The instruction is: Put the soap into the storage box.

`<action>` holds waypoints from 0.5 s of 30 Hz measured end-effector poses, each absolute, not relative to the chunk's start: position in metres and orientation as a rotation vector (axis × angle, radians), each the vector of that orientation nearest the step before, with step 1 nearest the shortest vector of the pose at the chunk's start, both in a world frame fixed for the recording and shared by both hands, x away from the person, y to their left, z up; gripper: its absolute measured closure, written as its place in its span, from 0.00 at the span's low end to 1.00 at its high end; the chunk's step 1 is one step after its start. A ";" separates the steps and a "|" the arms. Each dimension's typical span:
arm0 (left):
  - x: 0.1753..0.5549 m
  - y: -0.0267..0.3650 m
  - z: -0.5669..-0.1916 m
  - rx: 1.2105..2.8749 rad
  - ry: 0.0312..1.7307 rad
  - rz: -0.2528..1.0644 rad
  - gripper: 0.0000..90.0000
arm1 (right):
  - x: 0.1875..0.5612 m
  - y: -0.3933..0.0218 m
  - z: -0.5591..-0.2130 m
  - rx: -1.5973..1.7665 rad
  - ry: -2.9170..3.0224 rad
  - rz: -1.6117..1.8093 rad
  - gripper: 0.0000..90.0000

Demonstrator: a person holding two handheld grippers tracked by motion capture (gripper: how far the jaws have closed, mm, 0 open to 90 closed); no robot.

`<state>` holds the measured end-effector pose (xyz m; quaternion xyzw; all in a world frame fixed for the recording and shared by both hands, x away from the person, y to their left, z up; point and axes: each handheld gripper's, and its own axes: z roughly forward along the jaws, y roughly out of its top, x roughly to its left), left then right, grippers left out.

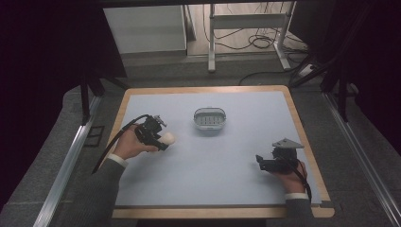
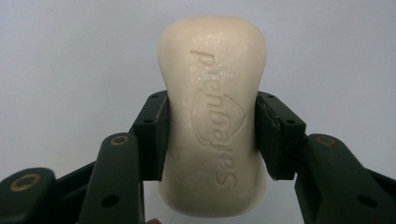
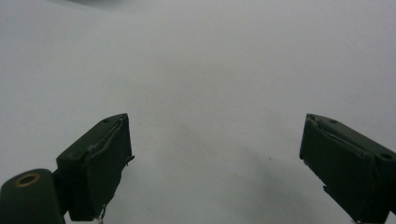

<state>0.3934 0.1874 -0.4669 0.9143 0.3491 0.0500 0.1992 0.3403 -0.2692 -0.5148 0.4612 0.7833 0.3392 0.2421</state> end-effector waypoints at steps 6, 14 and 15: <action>0.401 0.189 -0.469 2.562 0.991 0.132 0.55 | 0.340 -0.270 -0.514 1.261 2.136 0.932 0.10; 0.408 0.188 -0.460 2.548 0.982 0.141 0.55 | 0.340 -0.269 -0.514 1.258 2.140 0.924 0.10; 0.408 0.188 -0.459 2.546 0.982 0.136 0.55 | 0.340 -0.269 -0.514 1.258 2.139 0.925 0.10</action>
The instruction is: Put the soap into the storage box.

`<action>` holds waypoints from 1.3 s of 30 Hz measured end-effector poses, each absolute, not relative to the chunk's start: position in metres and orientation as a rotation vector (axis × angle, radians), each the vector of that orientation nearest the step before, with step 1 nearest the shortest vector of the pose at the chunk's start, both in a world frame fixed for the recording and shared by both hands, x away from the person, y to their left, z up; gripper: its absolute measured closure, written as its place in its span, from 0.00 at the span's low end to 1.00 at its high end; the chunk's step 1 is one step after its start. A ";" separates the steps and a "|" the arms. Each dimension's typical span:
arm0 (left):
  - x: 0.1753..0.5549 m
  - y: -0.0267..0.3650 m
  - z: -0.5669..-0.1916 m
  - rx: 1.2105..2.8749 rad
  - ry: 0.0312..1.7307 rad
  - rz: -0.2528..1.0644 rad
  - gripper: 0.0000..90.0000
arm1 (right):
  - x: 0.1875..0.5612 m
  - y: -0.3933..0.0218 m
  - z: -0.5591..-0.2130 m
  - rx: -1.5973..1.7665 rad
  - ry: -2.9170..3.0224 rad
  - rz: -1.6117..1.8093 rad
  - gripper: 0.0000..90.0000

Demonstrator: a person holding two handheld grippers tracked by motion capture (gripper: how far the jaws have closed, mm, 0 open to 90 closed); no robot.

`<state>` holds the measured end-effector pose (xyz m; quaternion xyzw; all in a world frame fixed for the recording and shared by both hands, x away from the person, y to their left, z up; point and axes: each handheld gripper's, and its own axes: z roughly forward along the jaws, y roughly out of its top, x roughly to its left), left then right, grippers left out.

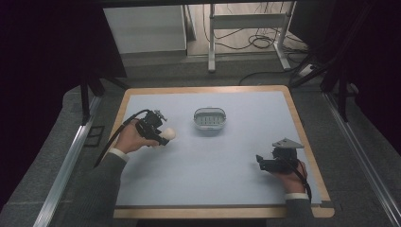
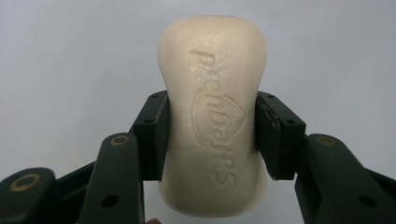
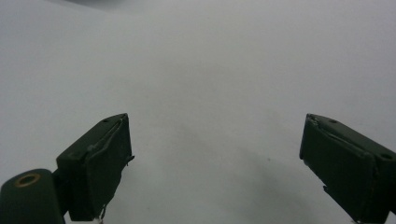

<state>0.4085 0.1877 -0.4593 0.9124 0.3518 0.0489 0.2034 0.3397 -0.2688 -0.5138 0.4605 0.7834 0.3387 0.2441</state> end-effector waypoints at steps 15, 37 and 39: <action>0.416 0.178 -0.448 2.559 0.962 0.143 0.55 | 0.340 -0.269 -0.514 1.256 2.142 0.925 0.10; 0.433 0.151 -0.438 2.595 0.890 0.163 0.55 | 0.340 -0.271 -0.514 1.257 2.146 0.932 0.10; 0.433 0.147 -0.435 2.596 0.880 0.170 0.55 | 0.340 -0.271 -0.514 1.256 2.147 0.935 0.10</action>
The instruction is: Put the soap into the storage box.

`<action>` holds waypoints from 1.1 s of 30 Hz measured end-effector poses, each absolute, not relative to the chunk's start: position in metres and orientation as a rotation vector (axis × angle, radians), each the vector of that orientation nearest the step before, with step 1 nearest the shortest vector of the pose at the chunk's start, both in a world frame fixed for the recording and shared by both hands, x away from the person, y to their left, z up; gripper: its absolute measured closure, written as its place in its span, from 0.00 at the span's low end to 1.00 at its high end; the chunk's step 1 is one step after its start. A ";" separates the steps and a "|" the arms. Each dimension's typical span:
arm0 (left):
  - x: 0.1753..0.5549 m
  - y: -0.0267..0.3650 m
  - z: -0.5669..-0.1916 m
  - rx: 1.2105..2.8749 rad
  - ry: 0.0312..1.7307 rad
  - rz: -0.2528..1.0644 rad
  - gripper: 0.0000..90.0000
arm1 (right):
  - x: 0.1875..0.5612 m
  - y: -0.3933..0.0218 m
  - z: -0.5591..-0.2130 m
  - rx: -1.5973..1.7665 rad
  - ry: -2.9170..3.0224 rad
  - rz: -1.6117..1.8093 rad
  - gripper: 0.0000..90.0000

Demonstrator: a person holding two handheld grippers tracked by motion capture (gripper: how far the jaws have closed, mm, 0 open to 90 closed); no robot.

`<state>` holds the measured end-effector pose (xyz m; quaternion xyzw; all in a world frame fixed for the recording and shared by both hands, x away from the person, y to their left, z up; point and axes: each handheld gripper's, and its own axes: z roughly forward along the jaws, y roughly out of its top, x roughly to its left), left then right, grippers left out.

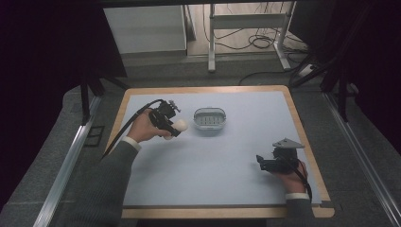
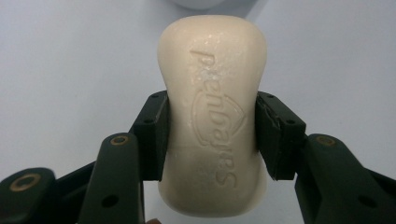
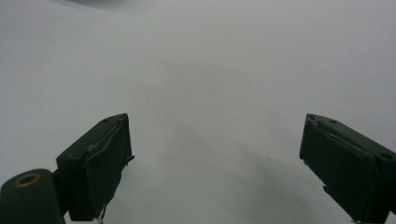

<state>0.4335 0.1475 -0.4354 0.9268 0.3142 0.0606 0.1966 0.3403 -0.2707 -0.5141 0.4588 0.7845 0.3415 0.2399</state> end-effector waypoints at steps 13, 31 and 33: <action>0.444 0.130 -0.427 2.602 0.839 0.189 0.55 | 0.340 -0.271 -0.513 1.241 2.153 0.949 0.10; 0.465 0.112 -0.427 2.627 0.810 0.197 0.55 | 0.340 -0.276 -0.513 1.247 2.130 0.952 0.10; 0.467 0.111 -0.428 2.627 0.815 0.196 0.55 | 0.341 -0.276 -0.513 1.248 2.132 0.950 0.10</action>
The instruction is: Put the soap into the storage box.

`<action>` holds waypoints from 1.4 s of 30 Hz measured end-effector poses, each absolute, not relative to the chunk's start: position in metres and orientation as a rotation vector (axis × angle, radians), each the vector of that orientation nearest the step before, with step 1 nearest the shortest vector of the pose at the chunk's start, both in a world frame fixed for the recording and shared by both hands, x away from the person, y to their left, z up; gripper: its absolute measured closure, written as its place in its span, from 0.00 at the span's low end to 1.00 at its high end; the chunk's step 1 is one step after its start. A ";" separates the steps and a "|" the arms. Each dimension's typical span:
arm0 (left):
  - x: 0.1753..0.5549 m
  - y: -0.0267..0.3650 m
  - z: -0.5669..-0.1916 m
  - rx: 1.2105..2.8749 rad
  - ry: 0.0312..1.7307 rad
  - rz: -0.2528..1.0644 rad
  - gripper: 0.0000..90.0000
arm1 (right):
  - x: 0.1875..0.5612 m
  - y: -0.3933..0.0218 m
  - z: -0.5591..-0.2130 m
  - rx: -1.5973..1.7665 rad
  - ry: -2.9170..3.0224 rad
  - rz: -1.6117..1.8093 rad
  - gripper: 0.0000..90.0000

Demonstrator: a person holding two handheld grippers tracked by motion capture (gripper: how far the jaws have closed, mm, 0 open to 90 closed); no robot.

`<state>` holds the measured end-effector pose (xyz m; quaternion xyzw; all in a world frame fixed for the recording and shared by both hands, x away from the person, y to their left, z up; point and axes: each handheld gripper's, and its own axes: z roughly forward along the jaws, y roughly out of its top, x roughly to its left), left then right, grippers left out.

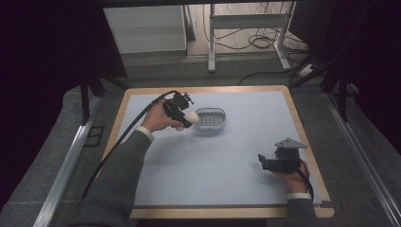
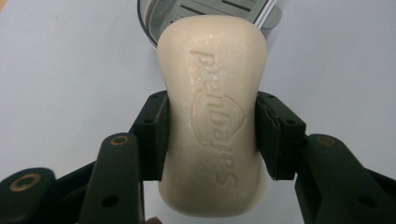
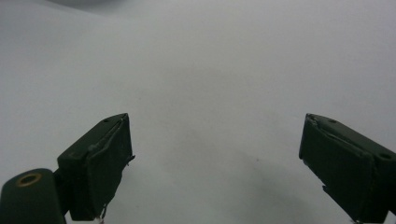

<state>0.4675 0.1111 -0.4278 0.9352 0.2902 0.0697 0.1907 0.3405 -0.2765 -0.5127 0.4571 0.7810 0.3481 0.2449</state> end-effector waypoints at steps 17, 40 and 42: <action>0.488 0.092 -0.422 2.621 0.768 0.228 0.55 | 0.341 -0.276 -0.514 1.256 2.135 0.944 0.10; 0.517 0.057 -0.424 2.631 0.685 0.235 0.55 | 0.339 -0.276 -0.515 1.261 2.136 0.938 0.10; 0.519 0.050 -0.429 2.642 0.672 0.236 0.55 | 0.340 -0.277 -0.515 1.265 2.136 0.935 0.10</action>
